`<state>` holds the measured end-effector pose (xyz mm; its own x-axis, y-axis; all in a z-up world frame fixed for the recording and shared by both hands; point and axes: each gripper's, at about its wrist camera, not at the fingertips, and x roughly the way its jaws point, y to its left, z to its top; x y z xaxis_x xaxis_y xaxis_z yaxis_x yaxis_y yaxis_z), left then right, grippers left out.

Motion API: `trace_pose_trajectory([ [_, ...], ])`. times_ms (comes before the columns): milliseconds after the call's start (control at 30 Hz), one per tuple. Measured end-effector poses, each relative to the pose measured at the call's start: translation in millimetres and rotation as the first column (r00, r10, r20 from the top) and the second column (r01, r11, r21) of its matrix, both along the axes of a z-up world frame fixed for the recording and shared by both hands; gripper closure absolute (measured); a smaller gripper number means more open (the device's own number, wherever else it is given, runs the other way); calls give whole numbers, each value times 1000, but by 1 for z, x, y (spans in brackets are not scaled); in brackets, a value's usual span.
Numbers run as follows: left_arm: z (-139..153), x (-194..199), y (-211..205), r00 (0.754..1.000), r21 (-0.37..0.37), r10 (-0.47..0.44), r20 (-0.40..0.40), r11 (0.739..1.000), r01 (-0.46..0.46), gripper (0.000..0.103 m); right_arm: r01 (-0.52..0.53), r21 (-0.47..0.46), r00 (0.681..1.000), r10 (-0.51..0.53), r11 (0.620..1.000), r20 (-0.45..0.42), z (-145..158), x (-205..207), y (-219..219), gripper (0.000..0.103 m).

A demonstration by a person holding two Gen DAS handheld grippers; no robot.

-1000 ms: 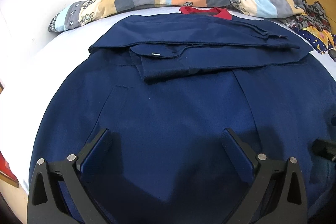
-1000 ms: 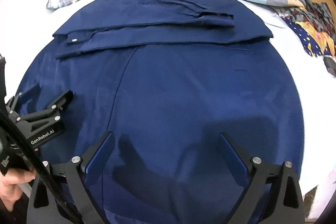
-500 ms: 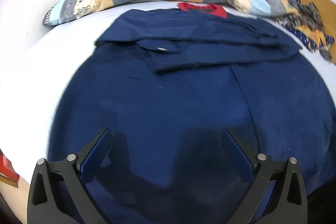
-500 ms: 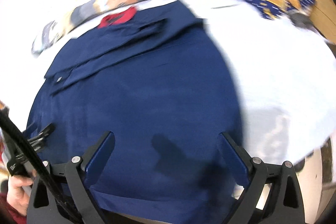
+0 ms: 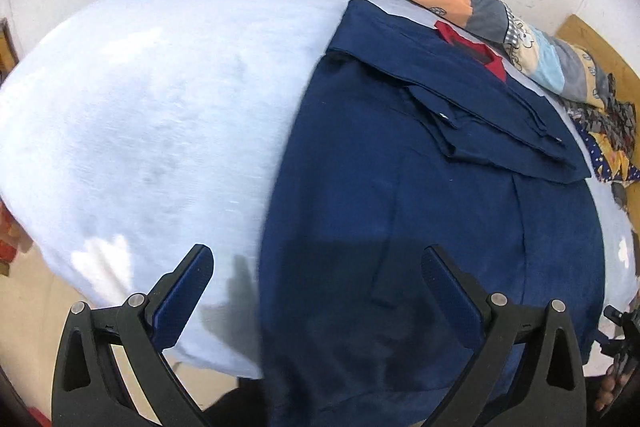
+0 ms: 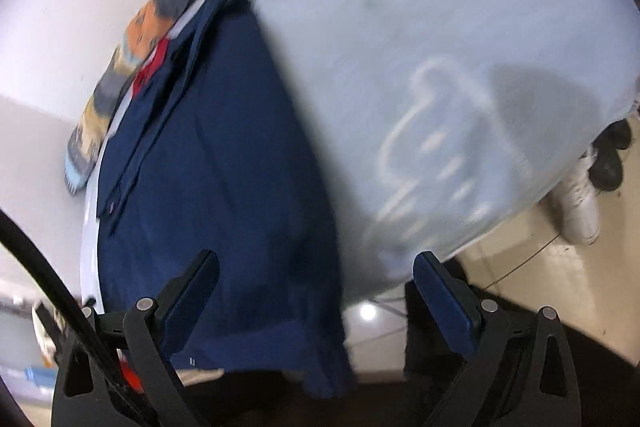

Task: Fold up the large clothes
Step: 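Grasp the jacket hem edge with the right tool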

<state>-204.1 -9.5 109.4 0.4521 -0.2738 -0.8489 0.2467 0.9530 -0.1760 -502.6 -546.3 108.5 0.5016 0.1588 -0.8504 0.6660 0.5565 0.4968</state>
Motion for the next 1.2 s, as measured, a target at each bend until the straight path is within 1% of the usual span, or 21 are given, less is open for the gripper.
trace_pose_trajectory([
  [67,3,-3,4,1000,16,-19,4,1000,19,0,-40,-9,999,40,999,-20,-3,4,12,3],
  [133,6,-5,8,999,25,-41,9,999,41,0,-85,-14,995,84,996,-48,-9,10,26,8],
  [167,8,-6,11,999,26,-42,12,999,41,0,-102,-15,993,101,995,-57,-11,12,30,21],
  [200,8,-6,14,999,27,-41,13,999,41,0,-118,-20,991,116,993,-69,-13,12,36,42],
  [233,9,-5,18,999,28,-43,12,999,43,0,-138,-32,987,135,990,-91,-14,15,41,52],
  [267,9,-5,21,999,29,-44,9,999,44,0,-156,-55,981,149,986,-120,-16,17,46,67],
  [300,9,-5,25,999,27,-44,2,999,44,0,-164,-60,980,156,985,-125,-17,18,47,78],
  [367,7,-4,30,998,21,-50,-24,998,51,0,-157,-49,986,154,986,-62,-9,18,47,81],
  [433,2,-3,33,997,14,-49,-52,999,50,0,-142,-37,987,145,989,67,9,15,44,84],
  [467,0,-2,34,997,11,-51,-65,999,51,0,-139,-39,982,143,989,123,19,16,43,84],
  [533,-7,-2,31,993,13,-61,-104,998,63,0,-129,-71,972,140,989,187,35,16,42,84],
  [600,-13,-4,29,987,21,-73,-142,997,76,0,-102,-63,955,116,993,272,48,15,37,84],
  [633,-16,-5,28,983,10,-87,-161,996,90,4,-99,-60,951,112,993,290,52,18,36,84],
  [667,-18,-7,27,980,3,-99,-173,995,101,14,-107,-73,948,124,992,295,57,25,36,84],
  [700,-20,-8,25,976,1,-112,-187,993,115,19,-119,-89,944,140,989,298,63,32,37,84],
  [733,-23,-10,24,971,0,-129,-201,991,131,28,-127,-96,942,150,987,301,66,37,36,84],
  [767,-25,-12,24,968,0,-138,-211,990,142,30,-138,-107,937,165,985,308,70,45,40,84],
  [900,-29,-18,29,958,-26,-153,-241,988,152,30,-133,-151,924,177,980,338,95,69,36,84],
  [1033,-33,-18,39,948,-111,-157,-278,985,131,30,-99,-129,916,141,987,376,114,82,14,84],
  [1133,-33,-20,40,939,-188,-177,-295,974,125,31,-87,-132,912,132,987,389,120,84,1,84],
  [1200,-33,-20,37,930,-244,-209,-303,960,136,52,-85,-130,910,130,988,395,121,86,0,84],
])
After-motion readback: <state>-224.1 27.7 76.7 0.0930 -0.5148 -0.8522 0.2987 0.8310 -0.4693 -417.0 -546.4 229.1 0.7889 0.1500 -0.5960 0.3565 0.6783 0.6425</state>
